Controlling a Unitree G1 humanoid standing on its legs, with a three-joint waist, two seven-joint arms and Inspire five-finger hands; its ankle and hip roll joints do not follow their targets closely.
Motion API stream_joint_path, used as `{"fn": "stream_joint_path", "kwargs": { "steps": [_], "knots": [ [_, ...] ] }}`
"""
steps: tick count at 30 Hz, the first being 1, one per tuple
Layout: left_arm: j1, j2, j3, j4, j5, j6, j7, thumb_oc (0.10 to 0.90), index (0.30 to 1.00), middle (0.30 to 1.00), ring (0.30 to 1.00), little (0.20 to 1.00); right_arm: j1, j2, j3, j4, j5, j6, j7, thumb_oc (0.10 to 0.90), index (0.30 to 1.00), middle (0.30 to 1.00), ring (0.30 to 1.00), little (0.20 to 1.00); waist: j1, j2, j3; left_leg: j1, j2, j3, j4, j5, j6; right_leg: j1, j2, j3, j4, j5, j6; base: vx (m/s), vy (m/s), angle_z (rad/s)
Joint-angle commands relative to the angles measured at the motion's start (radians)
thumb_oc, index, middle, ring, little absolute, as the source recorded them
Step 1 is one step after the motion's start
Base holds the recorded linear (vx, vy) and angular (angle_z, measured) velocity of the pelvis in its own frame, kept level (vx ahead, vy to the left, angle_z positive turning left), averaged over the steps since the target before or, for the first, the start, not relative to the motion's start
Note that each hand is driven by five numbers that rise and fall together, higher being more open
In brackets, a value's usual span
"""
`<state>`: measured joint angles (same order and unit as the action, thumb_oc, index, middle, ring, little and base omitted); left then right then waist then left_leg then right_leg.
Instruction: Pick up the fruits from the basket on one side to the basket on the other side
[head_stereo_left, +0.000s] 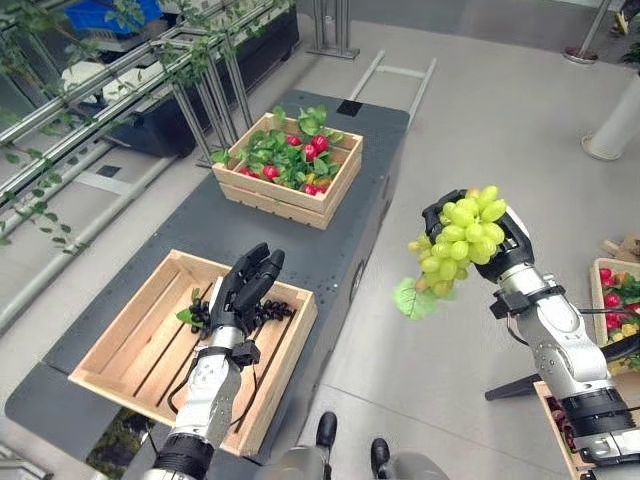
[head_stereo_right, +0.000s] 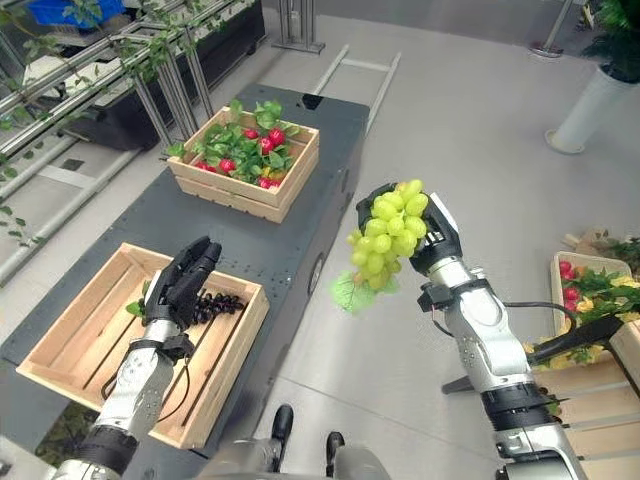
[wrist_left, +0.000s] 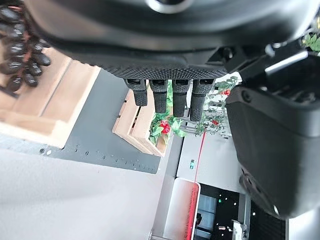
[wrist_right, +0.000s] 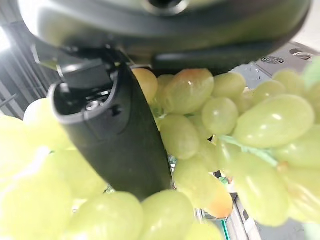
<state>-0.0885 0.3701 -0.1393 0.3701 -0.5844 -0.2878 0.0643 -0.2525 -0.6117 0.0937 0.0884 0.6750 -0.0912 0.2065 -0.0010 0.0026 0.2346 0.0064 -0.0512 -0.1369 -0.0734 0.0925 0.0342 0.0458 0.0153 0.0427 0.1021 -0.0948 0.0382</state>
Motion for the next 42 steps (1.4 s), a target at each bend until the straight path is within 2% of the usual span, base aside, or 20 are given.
{"fn": "stream_joint_path", "kwargs": {
  "steps": [1,9,10,12,13,14,16,17,19,20,21,22,23,25,26,31,36,39,42],
  "knots": [
    [-0.041,0.043,0.029,-0.050,0.011,-0.107,-0.035,0.800,0.900,0.900,0.900,0.900,-0.095,-0.028,-0.083,-0.089,0.030,-0.137,0.035,0.400,0.300,0.300,0.300,0.300,0.006,-0.052,-0.142,0.034,-0.006,0.011,0.010,-0.104,-0.003,0.080,-0.014,-0.010,-0.055,0.003,-0.003,0.02,0.102,-0.07],
    [-0.054,0.031,-0.002,-0.042,0.030,-0.077,-0.046,0.800,0.900,0.900,0.900,0.900,-0.080,-0.031,-0.101,-0.144,0.039,-0.112,0.031,0.400,0.300,0.300,0.300,0.300,-0.013,-0.041,-0.152,0.073,-0.005,0.065,-0.014,-0.130,0.017,0.051,-0.049,-0.004,-0.065,0.047,0.037,0.01,0.149,-0.10],
    [-0.059,0.030,-0.009,-0.032,0.030,-0.066,-0.052,0.800,0.900,0.900,0.900,0.900,-0.068,-0.030,-0.105,-0.157,0.052,-0.107,0.025,0.400,0.300,0.300,0.300,0.300,-0.028,-0.036,-0.151,0.083,-0.007,0.082,-0.014,-0.144,0.022,0.036,-0.056,0.015,-0.083,0.076,0.050,-0.01,0.169,-0.23],
    [-0.055,0.027,-0.017,-0.020,0.051,-0.057,-0.018,0.800,0.900,0.900,0.900,0.900,-0.058,-0.021,-0.109,-0.169,0.055,-0.105,0.037,0.400,0.300,0.300,0.300,0.300,-0.035,-0.031,-0.152,0.085,-0.006,0.104,-0.014,-0.153,0.023,0.017,-0.069,0.002,-0.100,0.108,0.064,-0.04,0.132,-0.30],
    [-0.042,0.031,-0.012,-0.021,0.069,-0.041,0.028,0.800,0.900,0.900,0.900,0.900,-0.064,-0.010,-0.102,-0.169,0.060,-0.106,0.053,0.400,0.300,0.300,0.300,0.300,-0.026,-0.029,-0.148,0.088,-0.001,0.137,-0.014,-0.161,0.021,0.003,-0.087,-0.055,-0.089,0.136,0.076,-0.08,0.040,-0.38],
    [-0.028,0.041,-0.004,-0.019,0.076,-0.032,0.076,0.800,0.900,0.900,0.900,0.900,-0.085,0.000,-0.086,-0.161,0.072,-0.103,0.076,0.400,0.300,0.300,0.300,0.300,-0.009,-0.025,-0.143,0.093,0.010,0.189,-0.014,-0.166,0.017,-0.011,-0.111,-0.155,-0.035,0.151,0.086,-0.11,0.040,-0.80],
    [-0.005,0.065,0.022,-0.015,0.079,-0.018,0.124,0.800,0.900,0.900,0.900,0.900,-0.133,0.017,-0.040,-0.144,0.090,-0.105,0.110,0.400,0.300,0.300,0.300,0.300,0.022,-0.015,-0.134,0.097,0.032,0.273,-0.014,-0.167,0.014,-0.019,-0.150,-0.284,0.078,0.133,0.084,-0.14,0.022,-1.44],
    [0.008,0.078,0.041,-0.008,0.060,-0.010,0.113,0.800,0.900,0.900,0.900,0.900,-0.155,0.025,-0.015,-0.137,0.088,-0.103,0.121,0.400,0.300,0.300,0.300,0.300,0.042,-0.010,-0.134,0.093,0.040,0.311,-0.014,-0.161,0.016,-0.011,-0.167,-0.327,0.136,0.105,0.072,-0.09,-0.002,-1.63],
    [0.019,0.085,0.051,-0.003,0.042,-0.001,0.096,0.800,0.900,0.900,0.900,0.900,-0.166,0.034,0.007,-0.128,0.081,-0.102,0.129,0.400,0.300,0.300,0.300,0.300,0.060,-0.012,-0.138,0.093,0.041,0.335,-0.014,-0.166,0.013,0.016,-0.182,-0.352,0.192,0.067,0.073,-0.05,-0.035,-1.36],
    [0.025,0.086,0.055,-0.004,0.025,0.005,0.084,0.800,0.900,0.900,0.900,0.900,-0.170,0.042,0.019,-0.118,0.075,-0.101,0.144,0.400,0.300,0.300,0.300,0.300,0.071,-0.017,-0.139,0.080,0.043,0.352,-0.004,-0.164,0.010,0.037,-0.188,-0.367,0.185,0.054,0.068,-0.07,-0.115,-1.20],
    [0.030,0.082,0.057,-0.002,0.009,0.009,0.074,0.800,0.900,0.900,0.900,0.900,-0.172,0.053,0.038,-0.110,0.069,-0.103,0.159,0.400,0.300,0.300,0.300,0.300,0.083,-0.027,-0.142,0.060,0.046,0.364,0.016,-0.165,0.001,0.078,-0.186,-0.380,0.118,0.039,0.064,-0.10,-0.213,-1.42],
    [0.035,0.071,0.055,0.007,-0.003,0.003,0.075,0.800,0.900,0.900,0.900,0.900,-0.178,0.069,0.058,-0.103,0.064,-0.095,0.178,0.400,0.300,0.300,0.300,0.300,0.101,-0.038,-0.145,0.045,0.059,0.391,0.035,-0.161,-0.022,0.139,-0.175,-0.421,-0.023,0.025,0.057,-0.10,-0.231,-0.95],
    [0.036,0.065,0.052,0.013,-0.005,0.000,0.080,0.800,0.900,0.900,0.900,0.900,-0.184,0.075,0.069,-0.099,0.066,-0.087,0.181,0.400,0.300,0.300,0.300,0.300,0.108,-0.042,-0.147,0.039,0.067,0.406,0.037,-0.158,-0.032,0.157,-0.175,-0.439,-0.071,0.028,0.060,-0.10,-0.239,-1.04],
    [0.031,0.035,0.043,0.038,-0.037,0.001,0.098,0.800,0.900,0.900,0.900,0.900,-0.202,0.080,0.100,-0.101,0.072,-0.061,0.159,0.400,0.300,0.300,0.300,0.300,0.096,-0.055,-0.148,0.032,0.086,0.430,0.039,-0.141,-0.055,0.158,-0.152,-0.402,-0.181,0.061,0.075,-0.07,-0.158,-0.91],
    [0.028,0.031,0.042,0.038,-0.046,0.002,0.097,0.800,0.900,0.900,0.900,0.900,-0.203,0.079,0.104,-0.104,0.074,-0.058,0.156,0.400,0.300,0.300,0.300,0.300,0.093,-0.057,-0.147,0.033,0.089,0.433,0.036,-0.139,-0.058,0.157,-0.151,-0.400,-0.189,0.065,0.076,-0.04,-0.101,-0.64],
    [0.025,-0.012,0.005,0.043,-0.018,-0.011,0.114,0.800,0.900,0.900,0.900,0.900,-0.143,0.069,0.082,-0.152,0.138,-0.023,0.190,0.400,0.300,0.300,0.300,0.300,0.058,-0.058,-0.151,0.082,0.102,0.415,-0.012,-0.127,-0.071,0.146,-0.136,-0.389,-0.189,0.062,0.067,0.00,-0.099,-0.20],
    [0.025,-0.025,0.005,0.044,-0.016,-0.011,0.168,0.800,0.900,0.900,0.900,0.900,-0.096,0.064,0.082,-0.162,0.128,0.037,0.246,0.400,0.300,0.300,0.300,0.300,0.037,-0.054,-0.166,0.117,0.108,0.418,-0.014,-0.141,-0.074,0.131,-0.123,-0.380,-0.189,0.058,0.054,0.00,-0.111,0.01],
    [0.039,-0.022,0.018,0.041,-0.010,-0.004,0.177,0.800,0.900,0.900,0.900,0.900,-0.077,0.045,0.086,-0.178,0.132,0.093,0.309,0.400,0.300,0.300,0.300,0.300,0.029,-0.059,-0.169,0.121,0.116,0.428,0.016,-0.153,-0.079,0.123,-0.110,-0.368,-0.189,0.055,0.039,-0.02,-0.132,0.00],
    [0.074,-0.020,0.030,0.031,-0.028,-0.003,0.153,0.800,0.900,0.900,0.900,0.900,-0.052,0.011,0.079,-0.207,0.150,0.115,0.336,0.400,0.300,0.300,0.300,0.300,0.033,-0.064,-0.161,0.088,0.113,0.388,0.057,-0.153,-0.090,0.116,-0.095,-0.328,-0.189,0.056,0.024,-0.10,-0.103,0.01]
  ]
}}
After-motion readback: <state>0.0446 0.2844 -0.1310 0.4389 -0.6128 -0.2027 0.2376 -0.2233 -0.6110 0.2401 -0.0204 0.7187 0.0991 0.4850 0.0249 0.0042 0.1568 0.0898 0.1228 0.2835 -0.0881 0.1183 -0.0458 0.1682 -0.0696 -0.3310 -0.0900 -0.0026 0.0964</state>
